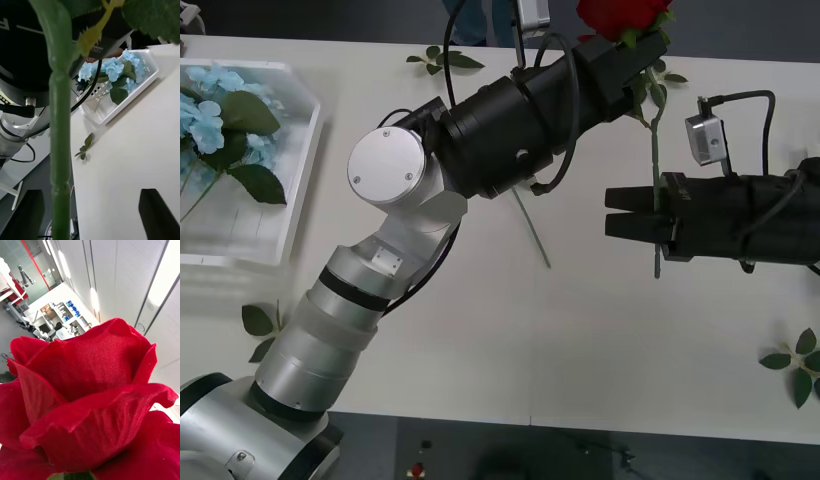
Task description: Put the red flowers into the right box and the blue flowers into the left box
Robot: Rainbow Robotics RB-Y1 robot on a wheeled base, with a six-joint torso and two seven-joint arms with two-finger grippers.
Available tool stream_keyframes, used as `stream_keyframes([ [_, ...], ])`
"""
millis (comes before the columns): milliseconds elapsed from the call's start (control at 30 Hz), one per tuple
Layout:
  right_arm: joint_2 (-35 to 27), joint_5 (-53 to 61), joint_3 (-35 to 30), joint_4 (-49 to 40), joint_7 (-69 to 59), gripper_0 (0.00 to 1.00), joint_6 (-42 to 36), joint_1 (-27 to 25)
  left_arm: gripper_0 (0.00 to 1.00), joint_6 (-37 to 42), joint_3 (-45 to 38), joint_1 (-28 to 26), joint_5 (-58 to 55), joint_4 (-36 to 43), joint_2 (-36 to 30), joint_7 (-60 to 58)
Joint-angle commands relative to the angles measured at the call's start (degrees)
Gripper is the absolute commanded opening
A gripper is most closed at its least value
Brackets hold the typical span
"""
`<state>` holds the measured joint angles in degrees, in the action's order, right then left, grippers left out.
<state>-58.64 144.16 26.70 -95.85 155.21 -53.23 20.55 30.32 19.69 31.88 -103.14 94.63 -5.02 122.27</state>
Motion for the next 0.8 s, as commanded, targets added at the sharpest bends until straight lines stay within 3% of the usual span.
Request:
stream_keyframes([
  [33, 0.02, 0.33, -0.25, -1.1, -0.21, 0.0, 0.23, 1.95, 0.0, -0.35, -0.8, 0.28, -0.39, 1.17, -0.78, 3.68],
  [533, 0.02, 0.69, -0.25, -1.1, -0.21, 0.0, 0.23, 2.04, 0.01, -0.35, -1.41, -0.07, -0.39, 1.08, -1.4, 3.59],
  [567, 0.02, 0.77, -0.25, -1.1, -0.21, 0.0, 0.14, 2.04, 0.07, -0.44, -1.5, -0.24, -0.39, 1.08, -1.66, 3.59],
  [667, -0.07, 1.13, -0.34, -1.1, -0.21, 0.0, 0.05, 2.04, 0.42, -0.35, -2.03, -0.68, -0.39, 1.08, -2.63, 3.59],
  [733, -0.25, 1.74, -0.34, -1.1, -0.21, 0.0, -0.04, 1.95, 0.51, -0.35, -2.29, -1.03, -0.48, 1.17, -3.77, 3.68],
  [800, -0.51, 2.44, -0.34, -1.1, -0.21, 0.0, -0.04, 1.95, 0.53, -0.26, -2.29, -1.74, -1.27, 1.17, -5.97, 3.85],
])
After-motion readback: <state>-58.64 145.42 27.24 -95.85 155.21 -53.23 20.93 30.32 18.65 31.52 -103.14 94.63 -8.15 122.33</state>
